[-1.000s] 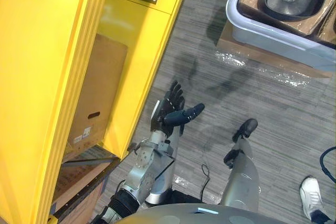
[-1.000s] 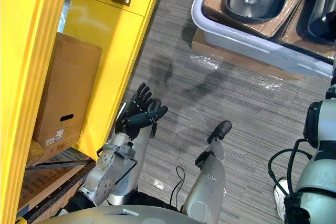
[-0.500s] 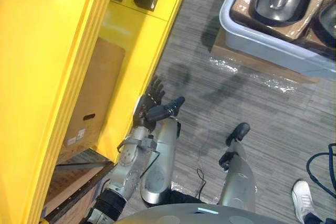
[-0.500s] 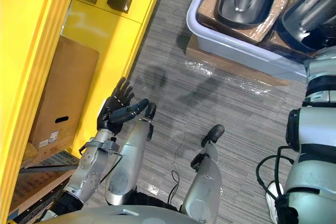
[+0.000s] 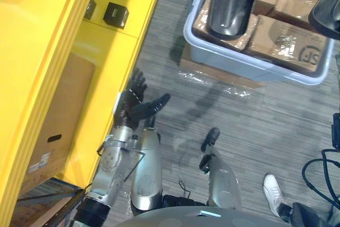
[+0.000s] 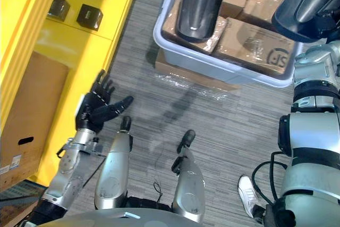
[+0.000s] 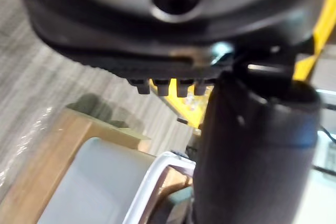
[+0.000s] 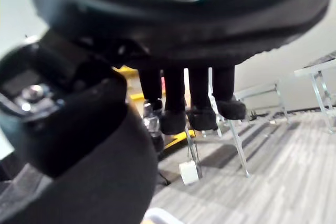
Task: Walk over and take three plastic housings, then place them on the shelf
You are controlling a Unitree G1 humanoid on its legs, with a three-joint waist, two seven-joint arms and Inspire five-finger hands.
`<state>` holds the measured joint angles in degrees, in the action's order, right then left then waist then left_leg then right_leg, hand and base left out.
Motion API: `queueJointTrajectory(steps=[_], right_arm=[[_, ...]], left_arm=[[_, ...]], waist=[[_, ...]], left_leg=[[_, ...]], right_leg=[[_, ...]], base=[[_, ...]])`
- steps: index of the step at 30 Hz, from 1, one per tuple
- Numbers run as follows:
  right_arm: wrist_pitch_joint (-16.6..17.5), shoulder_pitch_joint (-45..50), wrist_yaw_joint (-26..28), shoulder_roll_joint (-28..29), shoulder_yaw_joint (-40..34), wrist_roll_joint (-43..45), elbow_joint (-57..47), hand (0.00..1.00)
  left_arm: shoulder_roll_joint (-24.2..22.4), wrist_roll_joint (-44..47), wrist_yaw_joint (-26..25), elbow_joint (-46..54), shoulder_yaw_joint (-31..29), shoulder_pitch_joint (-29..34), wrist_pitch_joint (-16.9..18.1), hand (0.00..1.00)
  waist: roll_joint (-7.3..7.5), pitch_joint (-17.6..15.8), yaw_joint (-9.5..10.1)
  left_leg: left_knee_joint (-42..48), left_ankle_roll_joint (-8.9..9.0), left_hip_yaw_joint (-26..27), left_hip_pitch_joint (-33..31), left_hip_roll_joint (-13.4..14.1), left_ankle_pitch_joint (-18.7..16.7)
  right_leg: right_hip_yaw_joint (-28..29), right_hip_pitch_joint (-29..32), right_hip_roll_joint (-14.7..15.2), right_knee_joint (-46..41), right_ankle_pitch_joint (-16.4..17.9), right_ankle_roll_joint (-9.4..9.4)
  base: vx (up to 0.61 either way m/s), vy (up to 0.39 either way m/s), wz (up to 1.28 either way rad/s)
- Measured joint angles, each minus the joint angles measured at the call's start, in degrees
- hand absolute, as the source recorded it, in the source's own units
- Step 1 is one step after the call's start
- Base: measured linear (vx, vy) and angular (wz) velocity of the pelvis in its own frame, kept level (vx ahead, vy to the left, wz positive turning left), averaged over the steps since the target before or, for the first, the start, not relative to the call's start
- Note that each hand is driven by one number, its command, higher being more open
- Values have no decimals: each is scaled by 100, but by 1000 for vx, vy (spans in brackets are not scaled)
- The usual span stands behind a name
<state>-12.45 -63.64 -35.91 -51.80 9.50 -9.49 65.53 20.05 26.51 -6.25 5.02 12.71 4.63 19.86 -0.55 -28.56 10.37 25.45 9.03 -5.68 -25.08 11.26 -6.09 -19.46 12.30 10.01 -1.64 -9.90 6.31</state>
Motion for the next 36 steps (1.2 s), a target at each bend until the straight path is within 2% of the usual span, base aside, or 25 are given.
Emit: queueJointTrajectory(steps=[5,7,9,11,13,16,19,23,27,29,32,36], right_arm=[[126,321,-130,-7,13,-399,-933,0],[208,466,-131,-6,26,-642,-1176,0],[318,652,-130,2,85,-956,-1425,0],[526,772,-121,15,167,-1410,-1865,0],[774,939,-120,21,194,-1726,-2337,0],[1227,1363,-122,68,237,-2254,-3067,0],[1665,1818,-144,289,240,-2763,-3526,0],[1921,2388,-163,511,239,-3097,-3869,0],[1995,2906,-78,956,240,-3418,-4279,0],[2103,2942,-15,1164,266,-3523,-4432,0],[2260,3046,224,1338,417,-3524,-4683,0],[2357,3083,441,1513,648,-3525,-4791,0]], left_arm=[[363,-292,-58,308,-334,-576,-14,100],[389,-280,143,356,-390,-874,-202,100],[418,-212,510,364,-369,-1130,-602,100],[525,22,1014,345,-302,-1356,-1344,100],[587,100,1247,216,-102,-1540,-1807,100],[572,848,1521,-349,265,-1886,-2524,100],[554,1784,1640,-864,346,-2077,-3022,100],[362,2557,1606,-1175,541,-2384,-3134,100],[-120,3200,1285,-1233,605,-2610,-3089,100],[-260,3386,1109,-1250,615,-2709,-3083,100],[-568,3830,815,-1448,691,-2817,-2981,100],[-727,4354,519,-1605,715,-2914,-2857,100]], waist=[[118,66,-147],[158,105,-182],[191,128,-222],[233,155,-285],[292,210,-331],[421,478,-580],[570,712,-771],[577,937,-932],[434,1269,-1009],[392,1319,-1064],[366,1559,-1076],[370,1746,-1064]], left_leg=[[-367,55,127,374,46,127],[-431,53,178,446,56,148],[-486,53,240,587,57,149],[-585,54,397,769,79,149],[-670,54,564,915,101,149],[-777,67,710,1001,134,138],[-843,113,890,1185,205,90],[-976,118,1024,1395,207,89],[-1123,125,1144,1590,208,88],[-1198,131,1186,1716,207,103],[-1393,151,1234,1878,207,146],[-1616,159,1257,2008,179,270]], right_leg=[[80,-173,-33,107,0,-1],[111,-192,-34,115,-1,-2],[146,-307,-33,181,-8,0],[274,-349,-30,195,-20,-4],[419,-358,-32,233,-45,-4],[513,-362,-61,345,-67,5],[682,-382,-123,376,-69,2],[751,-492,-123,436,-69,2],[835,-573,-129,503,-70,3],[862,-653,-130,535,-70,3],[864,-741,-142,602,-66,-1],[867,-752,-134,602,-66,-2]], base=[[46,-24,-7],[66,7,-7],[73,22,-7],[52,25,-24],[49,31,-38],[37,17,-22],[59,12,-31],[52,15,-13],[33,12,-12],[21,13,-7],[6,2,-3],[8,1,0]])
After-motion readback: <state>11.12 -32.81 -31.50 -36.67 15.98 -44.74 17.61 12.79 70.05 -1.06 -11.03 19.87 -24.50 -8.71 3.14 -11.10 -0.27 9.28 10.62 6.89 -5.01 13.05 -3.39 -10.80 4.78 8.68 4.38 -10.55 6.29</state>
